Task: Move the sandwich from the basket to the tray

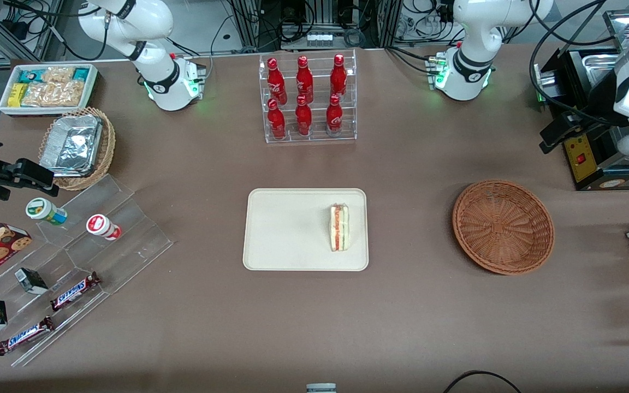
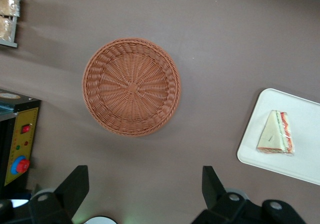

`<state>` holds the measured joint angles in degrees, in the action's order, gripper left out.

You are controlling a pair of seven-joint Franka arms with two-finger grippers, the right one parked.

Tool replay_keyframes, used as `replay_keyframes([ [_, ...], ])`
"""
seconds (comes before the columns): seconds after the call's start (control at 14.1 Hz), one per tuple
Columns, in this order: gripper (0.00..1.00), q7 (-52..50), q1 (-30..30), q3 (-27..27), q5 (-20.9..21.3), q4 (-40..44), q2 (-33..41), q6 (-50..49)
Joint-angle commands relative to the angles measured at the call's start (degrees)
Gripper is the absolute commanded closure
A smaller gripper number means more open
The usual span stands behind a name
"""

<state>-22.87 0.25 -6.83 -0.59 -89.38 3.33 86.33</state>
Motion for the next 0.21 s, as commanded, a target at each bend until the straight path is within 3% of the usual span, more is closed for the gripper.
replay_keyframes([
  [0.0,0.0,1.2,2.2,-1.6,-1.3,0.3,-0.2,-0.6],
  [0.14,0.0,1.0,2.1,-1.7,-1.4,0.3,-0.2,-0.5],
])
